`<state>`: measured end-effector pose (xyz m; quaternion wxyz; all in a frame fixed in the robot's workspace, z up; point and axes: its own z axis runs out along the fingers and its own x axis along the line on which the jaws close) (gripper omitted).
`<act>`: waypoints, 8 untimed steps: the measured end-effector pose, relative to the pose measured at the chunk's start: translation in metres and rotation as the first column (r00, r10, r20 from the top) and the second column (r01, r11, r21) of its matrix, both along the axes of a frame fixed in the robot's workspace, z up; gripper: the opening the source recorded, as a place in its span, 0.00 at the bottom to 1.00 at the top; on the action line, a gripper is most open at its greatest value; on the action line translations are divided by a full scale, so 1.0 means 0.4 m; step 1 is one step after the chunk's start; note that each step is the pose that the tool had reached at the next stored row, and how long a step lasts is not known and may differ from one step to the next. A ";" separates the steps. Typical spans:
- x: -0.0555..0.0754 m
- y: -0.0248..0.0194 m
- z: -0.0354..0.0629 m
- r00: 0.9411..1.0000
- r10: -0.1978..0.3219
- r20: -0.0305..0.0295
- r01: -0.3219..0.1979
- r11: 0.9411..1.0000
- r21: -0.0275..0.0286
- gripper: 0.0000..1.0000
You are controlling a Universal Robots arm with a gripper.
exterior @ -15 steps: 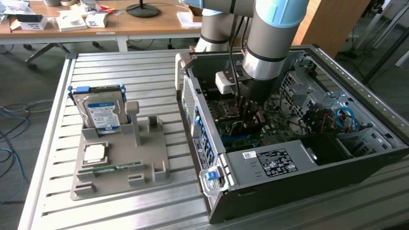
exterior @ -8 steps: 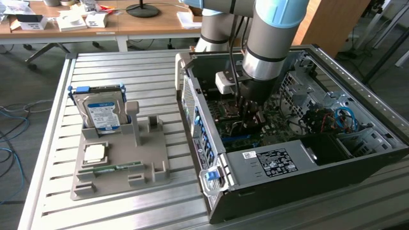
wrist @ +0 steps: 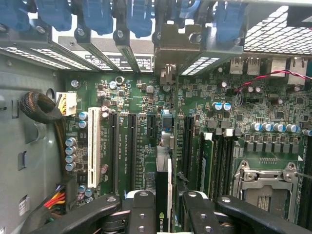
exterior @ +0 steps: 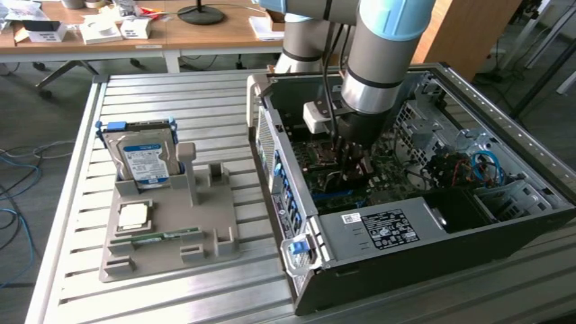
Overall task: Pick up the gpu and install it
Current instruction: 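Insert the gpu into the slot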
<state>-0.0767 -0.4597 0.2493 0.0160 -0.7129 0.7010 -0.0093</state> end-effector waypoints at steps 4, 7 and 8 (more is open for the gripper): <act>0.000 0.000 -0.003 1.000 0.000 0.000 0.000 1.000 0.000 0.26; 0.000 0.000 -0.003 1.000 0.000 0.000 0.000 1.000 0.000 0.26; 0.000 0.000 -0.003 1.000 0.000 0.000 0.000 1.000 0.000 0.26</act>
